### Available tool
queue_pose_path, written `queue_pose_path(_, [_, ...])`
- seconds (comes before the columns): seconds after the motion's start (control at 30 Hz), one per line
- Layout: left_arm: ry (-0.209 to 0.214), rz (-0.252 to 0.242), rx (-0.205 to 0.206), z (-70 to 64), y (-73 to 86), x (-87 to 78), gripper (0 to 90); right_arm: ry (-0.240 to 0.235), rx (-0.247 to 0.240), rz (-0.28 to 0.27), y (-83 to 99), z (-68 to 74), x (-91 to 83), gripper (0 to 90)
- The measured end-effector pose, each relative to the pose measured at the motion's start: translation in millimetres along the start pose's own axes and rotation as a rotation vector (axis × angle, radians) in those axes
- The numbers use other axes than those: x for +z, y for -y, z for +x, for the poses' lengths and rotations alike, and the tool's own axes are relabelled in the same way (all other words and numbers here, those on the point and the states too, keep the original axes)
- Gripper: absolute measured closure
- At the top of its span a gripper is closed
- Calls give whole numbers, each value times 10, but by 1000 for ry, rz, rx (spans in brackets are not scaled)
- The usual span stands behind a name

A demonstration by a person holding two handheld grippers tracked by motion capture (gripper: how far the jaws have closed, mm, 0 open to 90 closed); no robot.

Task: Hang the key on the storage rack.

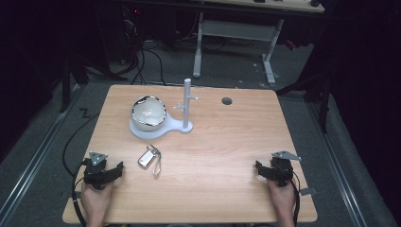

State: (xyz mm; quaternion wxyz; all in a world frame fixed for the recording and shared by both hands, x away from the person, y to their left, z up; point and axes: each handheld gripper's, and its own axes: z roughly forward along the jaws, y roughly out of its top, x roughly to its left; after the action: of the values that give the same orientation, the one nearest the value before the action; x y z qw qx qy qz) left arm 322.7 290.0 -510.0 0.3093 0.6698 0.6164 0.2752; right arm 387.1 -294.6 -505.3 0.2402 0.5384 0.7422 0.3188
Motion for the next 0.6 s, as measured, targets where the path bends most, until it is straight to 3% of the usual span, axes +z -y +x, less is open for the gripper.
queue_pose_path(0.6, [12, 11, 5, -15, -2, 8, 214, 0, 1, 0, -1, 0, 1, 249])
